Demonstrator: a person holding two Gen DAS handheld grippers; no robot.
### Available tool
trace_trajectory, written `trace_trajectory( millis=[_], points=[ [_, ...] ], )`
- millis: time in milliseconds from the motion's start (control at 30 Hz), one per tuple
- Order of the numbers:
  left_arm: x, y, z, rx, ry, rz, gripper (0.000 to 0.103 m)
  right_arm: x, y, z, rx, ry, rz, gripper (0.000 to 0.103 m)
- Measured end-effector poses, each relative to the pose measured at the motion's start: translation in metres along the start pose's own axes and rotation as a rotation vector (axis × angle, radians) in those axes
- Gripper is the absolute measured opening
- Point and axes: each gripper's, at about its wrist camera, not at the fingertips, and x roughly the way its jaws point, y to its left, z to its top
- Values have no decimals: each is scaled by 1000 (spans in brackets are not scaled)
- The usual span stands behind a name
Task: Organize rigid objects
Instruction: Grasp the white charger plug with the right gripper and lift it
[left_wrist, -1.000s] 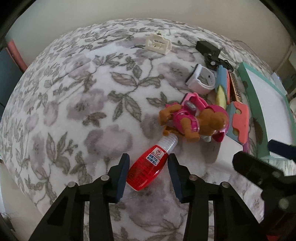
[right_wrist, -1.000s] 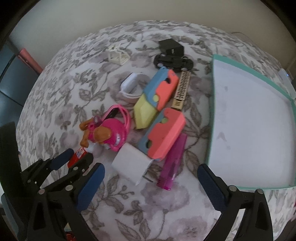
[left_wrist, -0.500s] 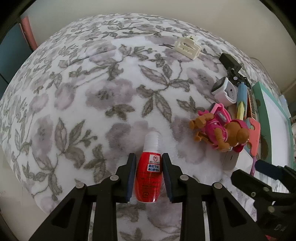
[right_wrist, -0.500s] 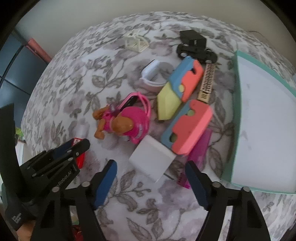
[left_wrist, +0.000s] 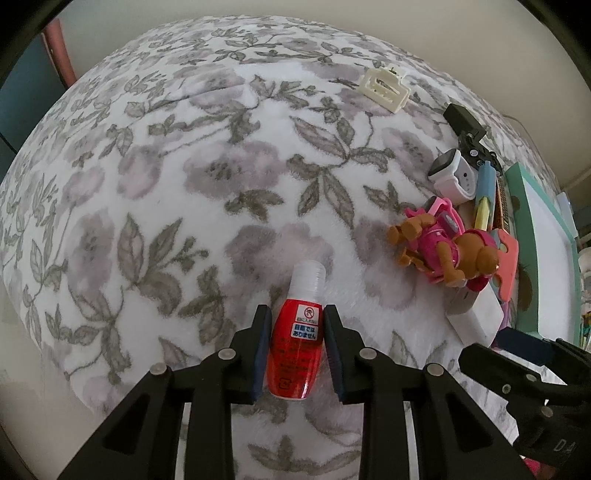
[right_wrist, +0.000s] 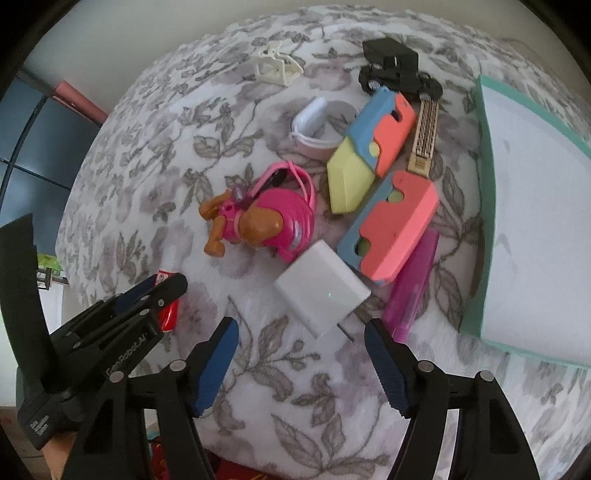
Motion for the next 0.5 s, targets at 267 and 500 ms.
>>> trace_trajectory(
  millis=[267,500],
  points=[
    [-2,5,-4,-5,5,-9,30,0,1,-9,-18,40,16,74],
    [1,-2,-1,4,8,7,30,12,5,-2,-22,41,-20,74]
  ],
)
